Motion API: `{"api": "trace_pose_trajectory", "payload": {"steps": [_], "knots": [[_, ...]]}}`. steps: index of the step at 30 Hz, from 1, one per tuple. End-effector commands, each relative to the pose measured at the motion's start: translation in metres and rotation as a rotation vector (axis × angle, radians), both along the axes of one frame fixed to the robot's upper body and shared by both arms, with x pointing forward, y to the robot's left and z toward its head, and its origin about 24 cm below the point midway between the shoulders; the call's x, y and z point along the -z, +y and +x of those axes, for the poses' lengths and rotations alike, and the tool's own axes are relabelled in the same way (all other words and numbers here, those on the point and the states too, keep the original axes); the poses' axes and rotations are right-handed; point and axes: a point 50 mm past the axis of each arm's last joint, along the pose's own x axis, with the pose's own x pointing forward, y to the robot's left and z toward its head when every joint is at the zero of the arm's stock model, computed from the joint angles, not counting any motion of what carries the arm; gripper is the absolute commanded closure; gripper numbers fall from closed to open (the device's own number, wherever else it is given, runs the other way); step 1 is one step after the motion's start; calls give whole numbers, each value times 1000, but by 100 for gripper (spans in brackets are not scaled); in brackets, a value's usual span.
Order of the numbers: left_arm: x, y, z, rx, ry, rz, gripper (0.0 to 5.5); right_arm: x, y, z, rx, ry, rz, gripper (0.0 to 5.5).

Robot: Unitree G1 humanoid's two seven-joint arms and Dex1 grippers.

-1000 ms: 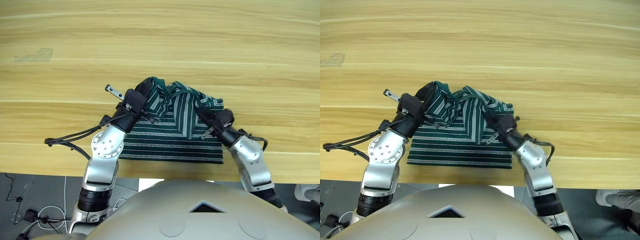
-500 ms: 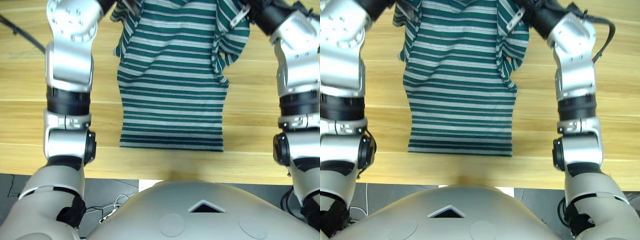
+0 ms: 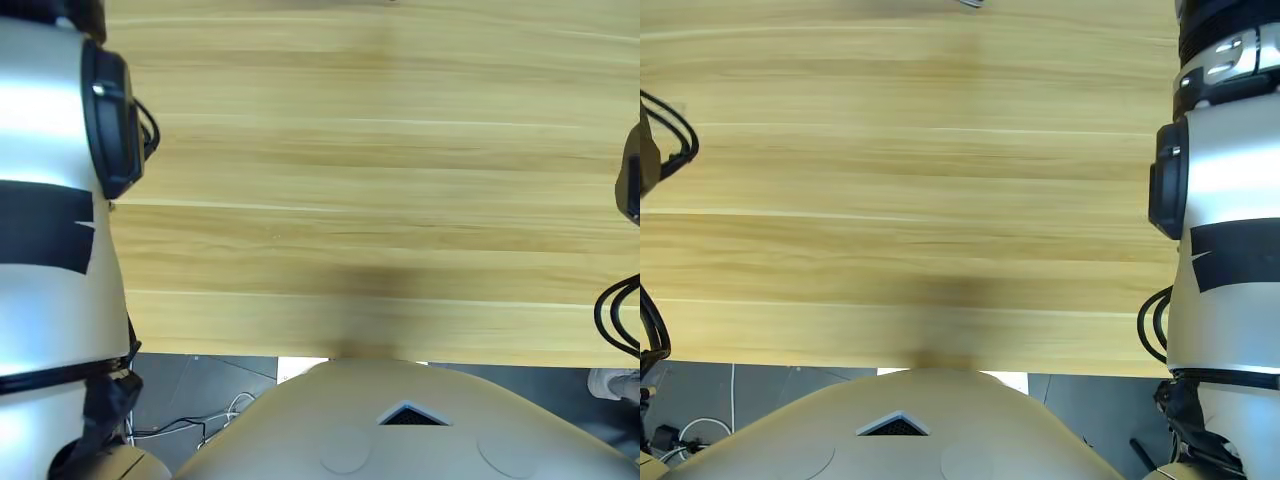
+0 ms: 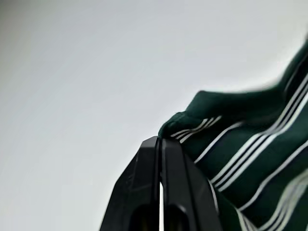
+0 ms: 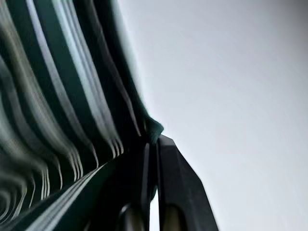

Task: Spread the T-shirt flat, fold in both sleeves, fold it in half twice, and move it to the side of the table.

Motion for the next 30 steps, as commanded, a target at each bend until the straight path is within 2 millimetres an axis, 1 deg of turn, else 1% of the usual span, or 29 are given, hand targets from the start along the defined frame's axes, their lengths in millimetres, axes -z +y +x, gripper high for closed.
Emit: {"api": "trace_pose_trajectory", "payload": {"steps": [1, 2, 4, 5, 7, 9, 12, 15, 17, 19, 21, 22, 24, 26, 28, 30], "knots": [[98, 10, -24, 145, 253, 171, 550, 103, 19, -30, -244, 254, -117, 545], [122, 12, -37, 178, 313, 205, 550, 123, 21, -43, -290, 309, -147, 545], [153, 14, -58, 217, 402, 246, 550, 147, 24, -62, -350, 386, -179, 545], [169, 15, -71, 238, 448, 278, 550, 154, 25, -71, -374, 417, -186, 545], [189, 17, -90, 265, 512, 316, 550, 158, 24, -80, -389, 456, -185, 545], [193, 18, -101, 275, 533, 329, 550, 156, 19, -81, -373, 475, -172, 545], [189, 25, -114, 285, 528, 354, 550, 154, 9, -85, -360, 507, -135, 545], [186, 31, -136, 342, 525, 429, 550, 155, 4, -97, -400, 541, -110, 545], [190, 33, -153, 386, 546, 496, 550, 164, 6, -116, -487, 609, -155, 545], [199, 37, -172, 436, 615, 573, 550, 177, 4, -141, -581, 708, -258, 545], [208, 41, -190, 488, 695, 643, 550, 186, -1, -159, -645, 782, -364, 545], [212, 43, -200, 515, 740, 669, 550, 189, -3, -166, -672, 813, -406, 545], [222, 44, -221, 580, 834, 728, 550, 195, -7, -187, -773, 899, -478, 545], [229, 44, -236, 631, 892, 765, 550, 202, -8, -207, -862, 984, -527, 545], [237, 44, -248, 670, 939, 788, 550, 209, -9, -221, -916, 1060, -566, 545], [245, 45, -259, 700, 986, 805, 550, 214, -11, -229, -934, 1104, -595, 545]]}}
